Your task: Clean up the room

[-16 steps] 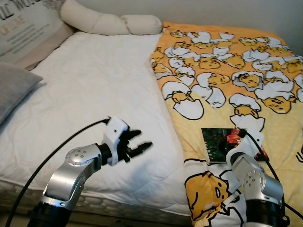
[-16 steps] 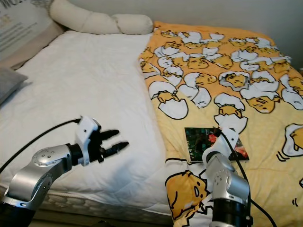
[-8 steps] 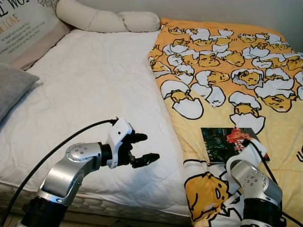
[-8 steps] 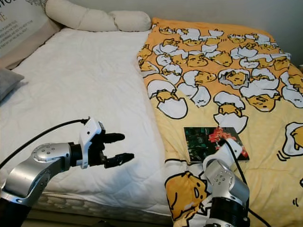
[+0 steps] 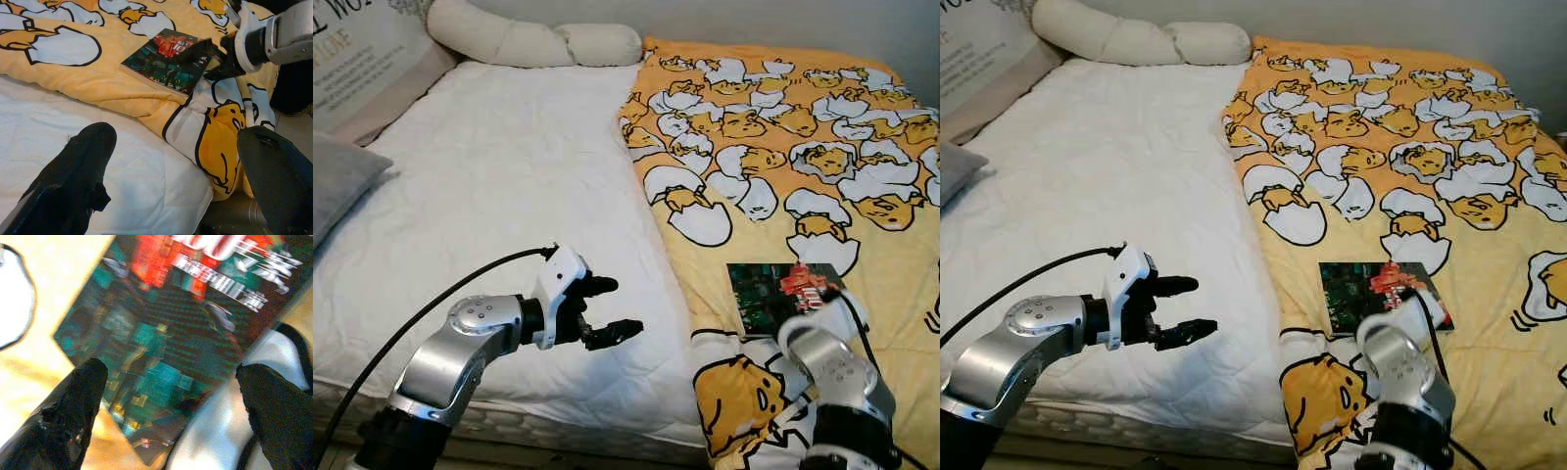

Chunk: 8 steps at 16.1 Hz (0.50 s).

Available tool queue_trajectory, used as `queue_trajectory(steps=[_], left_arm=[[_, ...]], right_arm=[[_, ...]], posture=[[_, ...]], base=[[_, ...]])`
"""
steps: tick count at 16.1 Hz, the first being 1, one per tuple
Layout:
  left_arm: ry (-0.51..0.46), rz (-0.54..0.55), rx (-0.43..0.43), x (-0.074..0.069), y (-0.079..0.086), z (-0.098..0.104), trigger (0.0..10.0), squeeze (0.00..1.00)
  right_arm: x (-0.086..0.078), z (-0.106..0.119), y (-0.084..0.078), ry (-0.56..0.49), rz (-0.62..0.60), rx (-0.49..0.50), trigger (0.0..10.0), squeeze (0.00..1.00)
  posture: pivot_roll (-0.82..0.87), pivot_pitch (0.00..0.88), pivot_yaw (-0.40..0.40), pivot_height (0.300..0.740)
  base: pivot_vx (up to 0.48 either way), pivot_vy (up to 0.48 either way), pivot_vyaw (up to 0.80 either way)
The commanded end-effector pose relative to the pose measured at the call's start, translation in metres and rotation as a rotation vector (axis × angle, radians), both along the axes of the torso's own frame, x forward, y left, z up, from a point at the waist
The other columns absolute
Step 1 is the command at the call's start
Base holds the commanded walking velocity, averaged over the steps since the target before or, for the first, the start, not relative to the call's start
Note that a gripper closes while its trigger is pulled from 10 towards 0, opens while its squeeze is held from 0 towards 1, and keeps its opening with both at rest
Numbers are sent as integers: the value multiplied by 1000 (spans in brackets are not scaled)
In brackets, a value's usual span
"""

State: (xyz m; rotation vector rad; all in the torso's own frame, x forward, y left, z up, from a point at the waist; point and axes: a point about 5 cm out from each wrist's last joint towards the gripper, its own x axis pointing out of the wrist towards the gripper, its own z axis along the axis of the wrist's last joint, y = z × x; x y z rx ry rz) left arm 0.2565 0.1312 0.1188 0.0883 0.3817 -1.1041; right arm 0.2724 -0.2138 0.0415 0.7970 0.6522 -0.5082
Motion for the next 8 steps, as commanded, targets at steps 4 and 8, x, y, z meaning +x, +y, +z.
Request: queue_trajectory(steps=[4, 8], left_arm=[[-33, -23, 14, 1, -2, 7, 10000, 1000], [-29, -39, 16, 0, -2, 7, 10000, 1000]], right_arm=[[7, 3, 4, -43, 27, 38, 10000, 0], [2, -9, 3, -1, -12, 80, 10000, 0]], posture=[[-28, 0, 22, 740], [-26, 0, 26, 740]], base=[[0, 0, 0], [0, 0, 0]])
